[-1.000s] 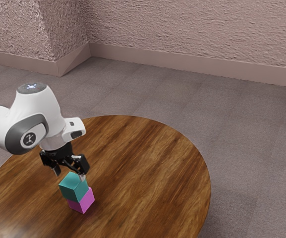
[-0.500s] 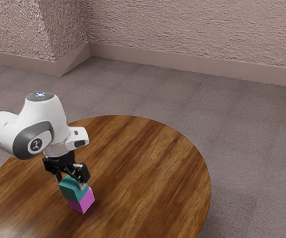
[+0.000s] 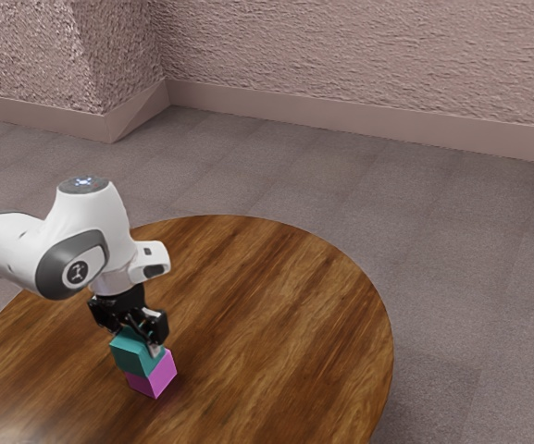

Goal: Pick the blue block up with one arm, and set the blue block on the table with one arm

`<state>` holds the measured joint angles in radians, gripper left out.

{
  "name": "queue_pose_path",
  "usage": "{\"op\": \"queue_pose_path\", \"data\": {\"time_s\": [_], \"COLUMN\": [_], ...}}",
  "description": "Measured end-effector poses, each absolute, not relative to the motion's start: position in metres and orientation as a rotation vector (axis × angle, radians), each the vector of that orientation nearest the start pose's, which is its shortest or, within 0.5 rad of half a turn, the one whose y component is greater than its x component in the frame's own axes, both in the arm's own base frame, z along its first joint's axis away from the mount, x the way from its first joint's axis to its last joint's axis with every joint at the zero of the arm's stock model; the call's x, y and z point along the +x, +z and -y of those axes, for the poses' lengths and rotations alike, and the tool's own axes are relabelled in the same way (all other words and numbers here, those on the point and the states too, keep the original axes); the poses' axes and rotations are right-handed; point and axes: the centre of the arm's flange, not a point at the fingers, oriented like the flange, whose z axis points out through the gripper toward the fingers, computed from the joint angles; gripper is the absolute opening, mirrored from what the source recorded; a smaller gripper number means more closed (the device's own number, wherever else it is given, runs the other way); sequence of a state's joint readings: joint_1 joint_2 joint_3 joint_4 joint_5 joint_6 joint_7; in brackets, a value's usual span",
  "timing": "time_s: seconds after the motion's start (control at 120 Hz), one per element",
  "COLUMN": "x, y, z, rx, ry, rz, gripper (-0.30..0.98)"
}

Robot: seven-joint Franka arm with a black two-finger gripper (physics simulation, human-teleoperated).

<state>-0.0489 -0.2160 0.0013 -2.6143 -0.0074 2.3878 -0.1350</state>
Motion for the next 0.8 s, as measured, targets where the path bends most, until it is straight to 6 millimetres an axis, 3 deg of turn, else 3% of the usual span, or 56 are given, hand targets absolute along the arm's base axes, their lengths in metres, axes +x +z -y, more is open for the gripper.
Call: {"op": "queue_pose_path", "data": {"time_s": [0.175, 0.292, 0.383, 0.442, 0.517, 0.592, 0.65, 0.8], "x": [0.421, 0.438, 0.443, 0.448, 0.457, 0.455, 0.451, 0.449], "y": [0.326, 0.353, 0.356, 0.359, 0.356, 0.353, 0.350, 0.316], "z": [0.019, 0.018, 0.020, 0.045, 0.093, 0.131, 0.148, 0.171], "rx": [-3.143, -3.142, -3.137, -3.129, -3.121, -3.129, -3.138, -3.161], "ry": [0.010, -0.023, 0.007, 0.011, 0.006, -0.001, -0.001, 0.058], "rz": [0.148, 0.146, 0.141, 0.067, -0.060, -0.135, -0.157, -0.163], "gripper": [0.41, 0.40, 0.40, 0.40, 0.40, 0.40, 0.40, 0.40]}}
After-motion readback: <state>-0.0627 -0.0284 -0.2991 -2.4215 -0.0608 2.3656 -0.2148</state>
